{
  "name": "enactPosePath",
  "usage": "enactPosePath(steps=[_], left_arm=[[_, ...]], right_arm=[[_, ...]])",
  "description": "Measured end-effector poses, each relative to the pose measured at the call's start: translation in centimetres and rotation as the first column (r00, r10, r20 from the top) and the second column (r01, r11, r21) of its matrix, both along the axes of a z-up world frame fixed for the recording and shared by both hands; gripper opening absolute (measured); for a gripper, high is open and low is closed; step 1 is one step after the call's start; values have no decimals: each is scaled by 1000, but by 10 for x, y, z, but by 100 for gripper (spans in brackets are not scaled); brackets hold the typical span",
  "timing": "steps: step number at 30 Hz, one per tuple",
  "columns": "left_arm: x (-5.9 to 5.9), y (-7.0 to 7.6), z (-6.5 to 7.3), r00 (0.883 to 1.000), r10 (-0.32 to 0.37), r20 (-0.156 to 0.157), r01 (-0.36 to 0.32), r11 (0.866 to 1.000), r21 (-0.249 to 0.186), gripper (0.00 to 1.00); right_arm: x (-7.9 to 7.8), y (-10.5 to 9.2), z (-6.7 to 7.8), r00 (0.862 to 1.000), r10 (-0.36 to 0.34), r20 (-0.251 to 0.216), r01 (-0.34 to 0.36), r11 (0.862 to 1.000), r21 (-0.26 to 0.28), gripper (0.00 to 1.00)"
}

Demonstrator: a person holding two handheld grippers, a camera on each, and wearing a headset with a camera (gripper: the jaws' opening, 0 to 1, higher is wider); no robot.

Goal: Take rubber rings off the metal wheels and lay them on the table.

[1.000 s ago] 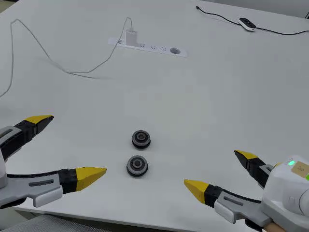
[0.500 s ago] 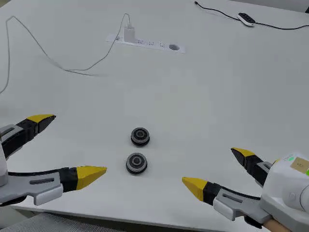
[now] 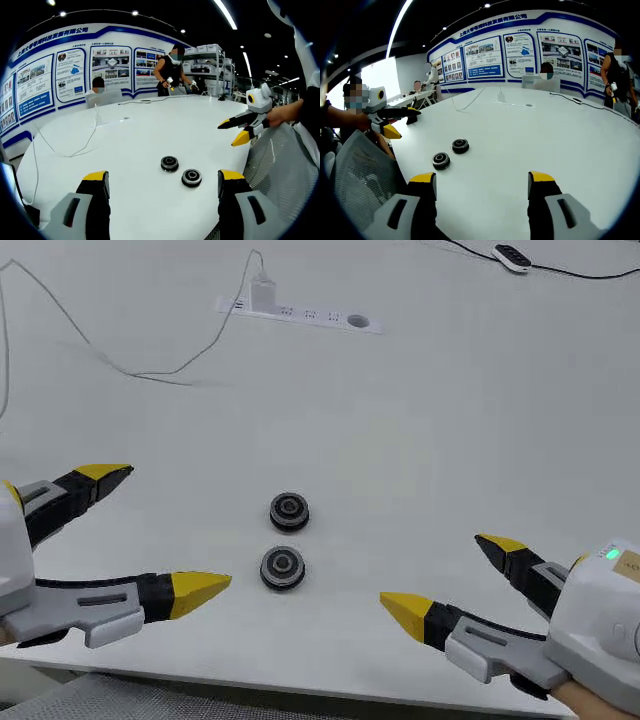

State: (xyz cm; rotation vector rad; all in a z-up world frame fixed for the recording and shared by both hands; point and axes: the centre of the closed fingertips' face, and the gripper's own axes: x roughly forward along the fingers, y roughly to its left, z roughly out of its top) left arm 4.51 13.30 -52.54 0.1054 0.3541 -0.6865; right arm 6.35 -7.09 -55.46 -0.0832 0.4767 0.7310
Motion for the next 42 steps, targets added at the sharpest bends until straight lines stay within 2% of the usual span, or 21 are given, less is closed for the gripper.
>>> enactPosePath(steps=[12, 17, 21, 25, 29, 32, 36, 38, 40, 42], left_arm=[[14, -21, -10, 997, -76, -12, 77, 997, 27, 83], [16, -34, -19, 991, -126, -33, 127, 991, 32, 80], [15, -44, -26, 983, -177, -46, 180, 982, 57, 75], [17, -54, -30, 976, -215, -37, 217, 973, 80, 73], [18, -63, -35, 968, -249, -25, 250, 963, 101, 63], [20, -67, -37, 965, -262, -20, 263, 959, 109, 57], [20, -71, -43, 958, -286, -31, 287, 949, 128, 53], [19, -73, -46, 954, -297, -36, 299, 943, 144, 50], [19, -74, -50, 950, -311, -37, 312, 933, 180, 48], [18, -76, -51, 945, -326, -41, 328, 927, 184, 45]], right_arm=[[2, 3, 2, 1000, -9, -27, 10, 999, 35, 73], [4, 5, 1, 999, -12, -42, 14, 999, 51, 71], [4, 6, 1, 998, -16, -57, 20, 998, 66, 70], [4, 7, -1, 997, -18, -71, 23, 997, 71, 69], [4, 9, 1, 997, -21, -78, 28, 996, 86, 67], [5, 10, 1, 996, -26, -81, 34, 995, 97, 65], [6, 12, 1, 996, -23, -88, 32, 994, 105, 64], [6, 13, -1, 996, -20, -92, 30, 994, 106, 64], [5, 13, -2, 995, -19, -95, 29, 994, 107, 64], [5, 13, -4, 995, -20, -97, 30, 995, 100, 63]])
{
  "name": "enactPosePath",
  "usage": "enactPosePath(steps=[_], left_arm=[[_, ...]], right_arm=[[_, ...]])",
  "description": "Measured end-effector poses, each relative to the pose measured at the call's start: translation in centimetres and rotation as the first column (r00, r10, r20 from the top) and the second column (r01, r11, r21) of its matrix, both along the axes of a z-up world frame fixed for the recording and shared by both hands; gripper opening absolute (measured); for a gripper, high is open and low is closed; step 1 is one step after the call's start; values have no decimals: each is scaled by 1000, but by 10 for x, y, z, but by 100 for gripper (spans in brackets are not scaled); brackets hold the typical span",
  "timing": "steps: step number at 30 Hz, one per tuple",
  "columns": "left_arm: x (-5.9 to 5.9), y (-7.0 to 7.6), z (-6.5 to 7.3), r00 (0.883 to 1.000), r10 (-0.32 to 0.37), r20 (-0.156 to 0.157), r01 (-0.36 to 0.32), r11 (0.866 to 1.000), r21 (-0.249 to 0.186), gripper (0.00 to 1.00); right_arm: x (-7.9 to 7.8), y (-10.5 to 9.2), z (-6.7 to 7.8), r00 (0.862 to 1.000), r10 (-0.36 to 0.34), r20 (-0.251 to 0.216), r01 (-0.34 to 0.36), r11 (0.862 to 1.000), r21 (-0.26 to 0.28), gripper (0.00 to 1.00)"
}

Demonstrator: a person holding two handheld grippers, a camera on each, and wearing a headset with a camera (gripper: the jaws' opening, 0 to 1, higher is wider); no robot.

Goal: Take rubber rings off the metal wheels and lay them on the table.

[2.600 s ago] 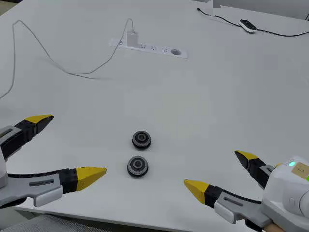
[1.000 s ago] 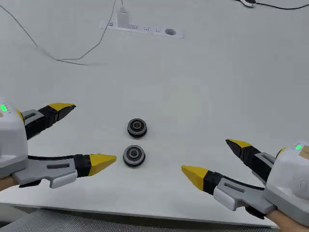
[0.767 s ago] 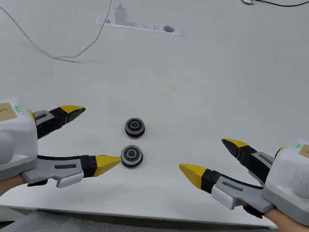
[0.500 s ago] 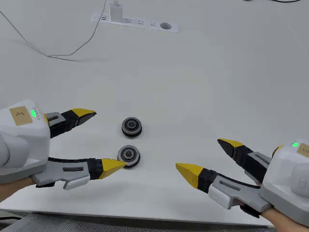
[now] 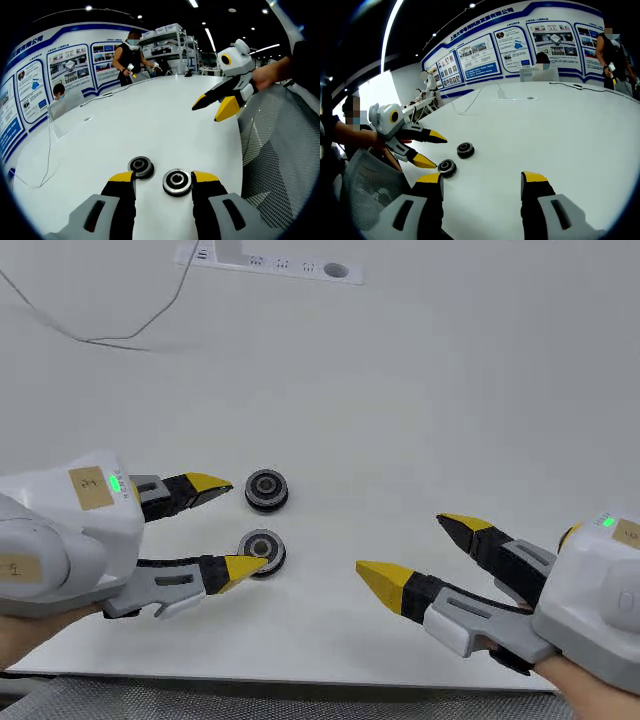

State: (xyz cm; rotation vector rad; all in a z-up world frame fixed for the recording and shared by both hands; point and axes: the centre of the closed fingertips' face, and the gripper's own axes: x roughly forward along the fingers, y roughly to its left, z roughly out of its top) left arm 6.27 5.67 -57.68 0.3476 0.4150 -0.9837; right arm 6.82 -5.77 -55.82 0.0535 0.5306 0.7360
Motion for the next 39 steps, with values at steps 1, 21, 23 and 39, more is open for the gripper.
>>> enactPosePath(steps=[1, 21, 23, 39], left_arm=[[-1, -1, -1, 1000, -4, -9, 4, 1000, -3, 42], [-5, -10, -14, 997, -58, -48, 58, 998, 1, 18], [-6, -10, -15, 997, -60, -54, 60, 998, 3, 19], [-7, -11, -21, 995, -73, -65, 74, 997, 18, 15]], right_arm=[[0, 0, -1, 1000, 1, 0, -1, 1000, -3, 63], [1, 2, -1, 1000, -3, -16, 3, 1000, 14, 61], [0, 3, -2, 1000, 0, -19, 1, 1000, 15, 60], [0, 3, -2, 1000, -1, -22, 2, 1000, 18, 60]])
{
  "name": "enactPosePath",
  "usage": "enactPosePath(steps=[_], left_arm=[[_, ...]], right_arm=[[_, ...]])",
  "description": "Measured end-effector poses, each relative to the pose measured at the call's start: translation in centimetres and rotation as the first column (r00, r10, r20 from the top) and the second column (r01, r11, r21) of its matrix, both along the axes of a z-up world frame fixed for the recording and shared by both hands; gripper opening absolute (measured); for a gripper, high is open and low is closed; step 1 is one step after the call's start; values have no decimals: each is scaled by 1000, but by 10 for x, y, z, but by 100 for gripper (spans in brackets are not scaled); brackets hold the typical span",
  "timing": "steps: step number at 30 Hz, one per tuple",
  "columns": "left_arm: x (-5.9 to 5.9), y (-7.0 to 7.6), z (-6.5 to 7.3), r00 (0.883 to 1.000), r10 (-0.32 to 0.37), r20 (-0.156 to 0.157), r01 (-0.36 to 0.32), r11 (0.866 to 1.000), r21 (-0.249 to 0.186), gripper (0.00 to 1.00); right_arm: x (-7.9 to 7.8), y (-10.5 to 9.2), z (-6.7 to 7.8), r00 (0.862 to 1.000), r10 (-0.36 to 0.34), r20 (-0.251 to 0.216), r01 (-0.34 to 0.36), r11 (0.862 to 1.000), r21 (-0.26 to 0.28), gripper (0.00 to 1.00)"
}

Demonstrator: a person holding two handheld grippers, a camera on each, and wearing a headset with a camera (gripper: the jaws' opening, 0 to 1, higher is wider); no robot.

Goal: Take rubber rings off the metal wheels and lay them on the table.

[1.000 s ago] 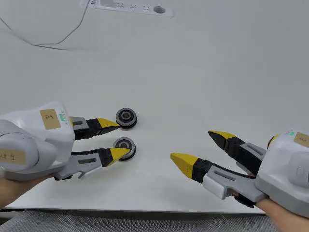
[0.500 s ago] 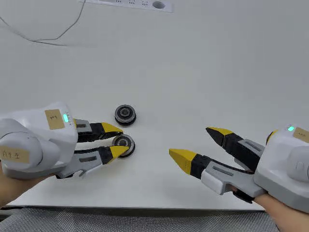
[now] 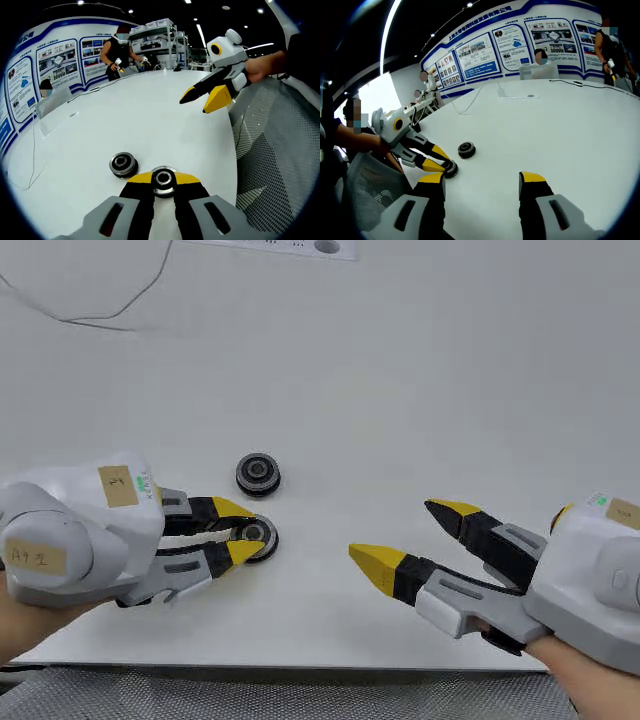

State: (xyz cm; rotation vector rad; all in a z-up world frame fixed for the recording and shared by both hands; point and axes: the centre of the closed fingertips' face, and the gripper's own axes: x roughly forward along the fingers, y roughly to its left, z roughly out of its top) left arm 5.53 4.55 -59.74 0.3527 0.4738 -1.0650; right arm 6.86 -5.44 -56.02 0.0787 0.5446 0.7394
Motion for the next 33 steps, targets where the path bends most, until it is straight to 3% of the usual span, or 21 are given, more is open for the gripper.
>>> enactPosePath(steps=[10, 15, 28, 33], left_arm=[[-2, 1, -1, 1000, 3, -19, -3, 1000, -1, 14], [-3, 0, -1, 1000, -4, -9, 4, 1000, 0, 14], [-2, 1, -2, 998, -54, 23, 53, 998, 42, 13], [-2, 1, -2, 998, -61, 25, 59, 997, 51, 13]], right_arm=[[0, 3, 2, 1000, 3, -3, -3, 1000, 15, 60], [-1, 9, 4, 1000, 15, -10, -14, 999, 34, 60], [-8, 42, 17, 994, 65, -89, -46, 978, 205, 58], [-7, 51, 16, 991, 75, -107, -48, 971, 236, 57]])
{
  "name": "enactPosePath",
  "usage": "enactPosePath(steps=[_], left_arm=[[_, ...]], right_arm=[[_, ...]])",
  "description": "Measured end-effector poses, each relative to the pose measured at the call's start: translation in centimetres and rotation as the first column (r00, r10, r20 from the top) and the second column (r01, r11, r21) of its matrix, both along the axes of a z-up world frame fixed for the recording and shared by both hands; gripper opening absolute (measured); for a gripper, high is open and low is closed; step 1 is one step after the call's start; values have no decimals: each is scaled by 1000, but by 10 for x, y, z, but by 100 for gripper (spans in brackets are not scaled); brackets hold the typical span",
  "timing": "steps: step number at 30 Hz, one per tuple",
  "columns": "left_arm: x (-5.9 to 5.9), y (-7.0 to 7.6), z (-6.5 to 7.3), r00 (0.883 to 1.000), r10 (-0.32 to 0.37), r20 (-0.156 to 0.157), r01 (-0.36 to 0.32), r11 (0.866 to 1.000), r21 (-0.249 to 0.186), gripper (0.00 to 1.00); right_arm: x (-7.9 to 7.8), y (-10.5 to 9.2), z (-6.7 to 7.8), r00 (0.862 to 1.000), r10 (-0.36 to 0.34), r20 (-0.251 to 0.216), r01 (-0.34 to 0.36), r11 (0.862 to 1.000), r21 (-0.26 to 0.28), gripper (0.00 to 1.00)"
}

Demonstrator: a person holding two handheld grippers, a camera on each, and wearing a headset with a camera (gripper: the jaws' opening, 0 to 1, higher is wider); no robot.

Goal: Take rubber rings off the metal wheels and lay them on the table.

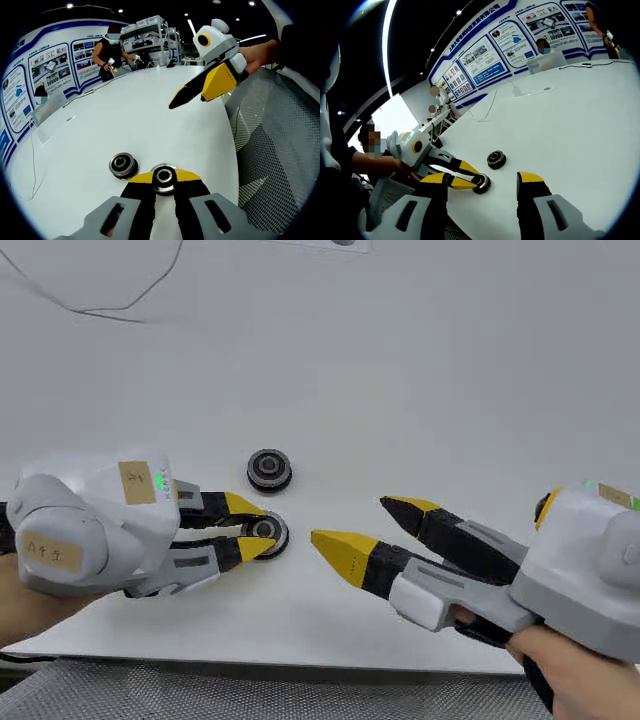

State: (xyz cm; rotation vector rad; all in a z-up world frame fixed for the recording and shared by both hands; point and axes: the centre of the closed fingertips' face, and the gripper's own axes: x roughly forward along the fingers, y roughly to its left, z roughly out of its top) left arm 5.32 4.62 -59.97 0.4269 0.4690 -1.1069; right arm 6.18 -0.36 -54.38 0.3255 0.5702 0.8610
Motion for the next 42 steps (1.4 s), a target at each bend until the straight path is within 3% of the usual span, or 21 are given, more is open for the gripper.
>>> enactPosePath(steps=[12, 18, 25, 42], left_arm=[[0, 1, 0, 1000, -20, 7, 20, 1000, -1, 13], [0, 0, 1, 1000, -26, 9, 26, 1000, 3, 13], [0, 1, 1, 999, -41, 13, 41, 999, -12, 13], [1, 2, 0, 999, -45, 9, 45, 999, -19, 13]], right_arm=[[1, 25, -8, 994, -3, -107, 11, 997, 73, 51], [-4, 36, -24, 981, 4, -192, 12, 996, 85, 49], [-10, 50, -30, 962, 11, -273, 22, 993, 118, 48], [-3, 55, -45, 937, -28, -349, 64, 994, 92, 48]])
